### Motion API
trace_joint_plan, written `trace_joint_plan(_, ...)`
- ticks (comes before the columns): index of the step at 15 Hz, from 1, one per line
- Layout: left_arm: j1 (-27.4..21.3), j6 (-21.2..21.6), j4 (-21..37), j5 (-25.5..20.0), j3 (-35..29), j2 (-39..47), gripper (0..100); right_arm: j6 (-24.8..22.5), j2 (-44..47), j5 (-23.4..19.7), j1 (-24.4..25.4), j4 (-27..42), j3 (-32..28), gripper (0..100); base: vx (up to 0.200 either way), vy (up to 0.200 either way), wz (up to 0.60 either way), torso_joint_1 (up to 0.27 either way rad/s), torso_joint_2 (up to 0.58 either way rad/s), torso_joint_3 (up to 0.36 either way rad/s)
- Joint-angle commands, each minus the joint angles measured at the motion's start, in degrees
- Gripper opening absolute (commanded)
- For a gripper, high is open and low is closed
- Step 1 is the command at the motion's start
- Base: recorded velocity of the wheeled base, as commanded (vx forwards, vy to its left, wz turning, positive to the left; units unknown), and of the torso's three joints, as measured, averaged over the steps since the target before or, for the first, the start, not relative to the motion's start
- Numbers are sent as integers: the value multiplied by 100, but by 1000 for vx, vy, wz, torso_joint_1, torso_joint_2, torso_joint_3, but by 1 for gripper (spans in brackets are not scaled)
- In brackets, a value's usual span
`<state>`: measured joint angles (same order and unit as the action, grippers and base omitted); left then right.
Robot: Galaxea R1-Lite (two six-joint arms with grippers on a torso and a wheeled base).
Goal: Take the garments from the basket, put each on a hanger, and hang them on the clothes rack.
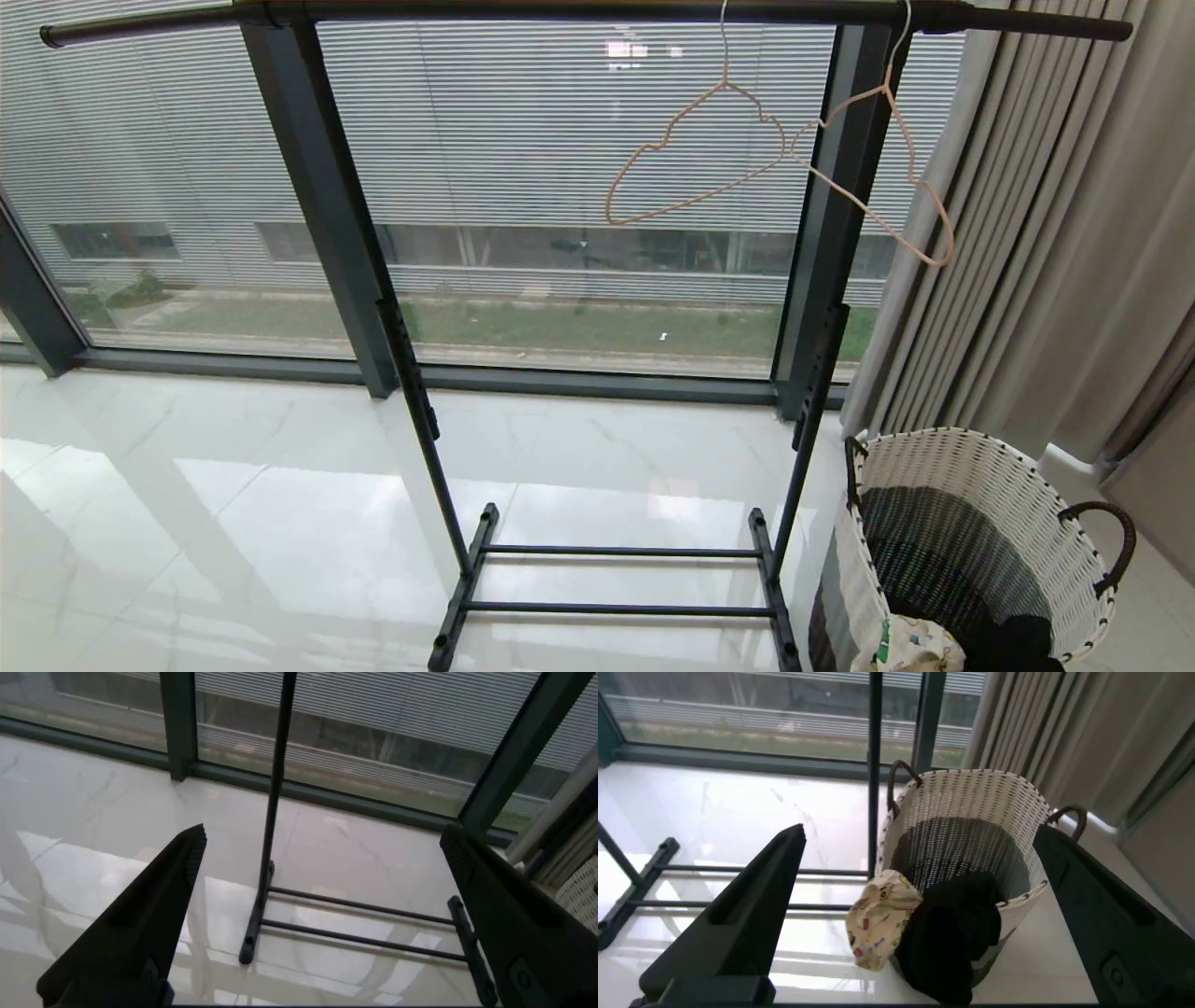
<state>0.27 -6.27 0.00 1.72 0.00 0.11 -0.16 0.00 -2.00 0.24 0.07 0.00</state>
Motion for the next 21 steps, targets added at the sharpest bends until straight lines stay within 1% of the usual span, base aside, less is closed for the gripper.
trace_joint_plan(1,0,-6,0,4,0,-2,100,-2,0,-2,2,1,0,100,0,0,0,0,0,0)
trace_joint_plan(9,8,11,0,4,0,-2,100,-11,0,-11,2,1,0,100,0,0,0,0,0,0)
trace_joint_plan(11,8,20,0,4,0,-2,100,-213,0,-11,2,1,0,100,0,0,0,0,0,0)
trace_joint_plan(13,8,38,-9,-5,0,-2,100,-116,0,-11,2,1,0,100,0,0,0,0,0,0)
trace_joint_plan(14,8,222,-35,-5,0,-2,100,-116,0,7,2,1,0,100,0,0,0,0,0,0)
trace_joint_plan(15,8,591,-35,-75,0,-2,100,-169,0,103,2,1,0,100,0,0,0,0,0,0)
trace_joint_plan(16,8,653,-35,-102,0,-2,100,-432,0,182,2,-16,0,100,0,0,0,0,0,0)
trace_joint_plan(17,8,504,0,-102,0,-2,100,-397,0,147,2,-34,0,100,0,0,0,0,0,0)
trace_joint_plan(18,8,205,9,-66,0,-2,100,-134,53,42,11,-174,-220,100,0,0,0,0,0,0)
trace_joint_plan(19,0,82,0,-5,0,-2,100,-134,563,-213,187,-183,-923,100,0,0,0,0,0,0)
trace_joint_plan(20,0,47,0,4,0,-2,100,-388,1107,-240,283,-51,-1354,100,0,0,0,0,0,0)
trace_joint_plan(21,0,20,0,4,0,-2,100,-731,1477,-240,283,54,-1547,100,0,0,0,0,0,0)
